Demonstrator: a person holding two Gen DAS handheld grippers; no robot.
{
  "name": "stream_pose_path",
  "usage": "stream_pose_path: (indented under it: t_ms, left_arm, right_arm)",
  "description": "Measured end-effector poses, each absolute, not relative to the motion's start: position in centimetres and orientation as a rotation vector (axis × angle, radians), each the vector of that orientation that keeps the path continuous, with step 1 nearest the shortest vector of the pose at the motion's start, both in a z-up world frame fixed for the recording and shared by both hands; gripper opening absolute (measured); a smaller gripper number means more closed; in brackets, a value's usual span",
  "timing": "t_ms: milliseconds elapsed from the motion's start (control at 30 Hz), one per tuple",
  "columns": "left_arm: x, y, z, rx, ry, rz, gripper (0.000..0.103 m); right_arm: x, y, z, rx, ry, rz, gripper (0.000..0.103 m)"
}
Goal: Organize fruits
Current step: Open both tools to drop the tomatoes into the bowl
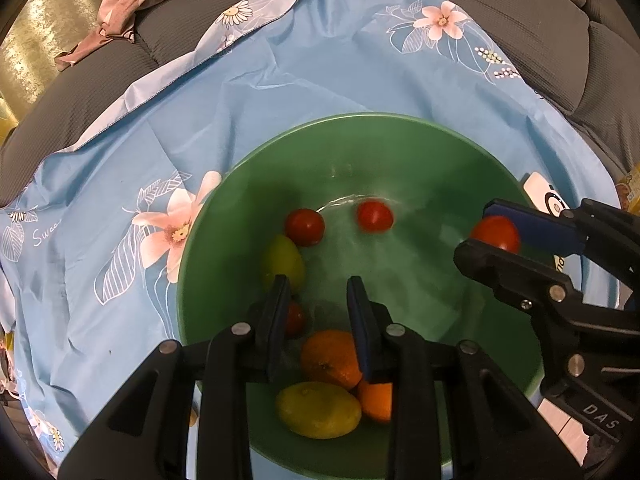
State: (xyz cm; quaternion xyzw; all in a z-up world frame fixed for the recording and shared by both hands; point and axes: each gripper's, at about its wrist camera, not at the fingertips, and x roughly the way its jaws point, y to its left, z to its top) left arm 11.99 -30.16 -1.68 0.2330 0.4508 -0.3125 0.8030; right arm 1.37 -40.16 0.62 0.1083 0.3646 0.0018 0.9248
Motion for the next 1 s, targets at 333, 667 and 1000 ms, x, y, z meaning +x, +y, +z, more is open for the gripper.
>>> stream_pose_path:
  t_ms: [333,667,1000]
  left_arm:
    - [12.4,-30.1,-1.8,0.496,0.968,-0.652,0.034]
    - [12.3,-29.3,-1.1,0.484,0.95,-0.625,0.067]
    - [11.3,-28.0,0.4,0.464,0.928,-0.593,0.078]
  right_arm:
    - [1.6,-40.4,0.4,0.225,0.765,-0.013,0.031]
    - [1.5,-40.5,0.6,0.225,0.77,-0.041,0.031]
    - [0.5,-40.3,1.7,0.224,0.76,-0.062,0.039]
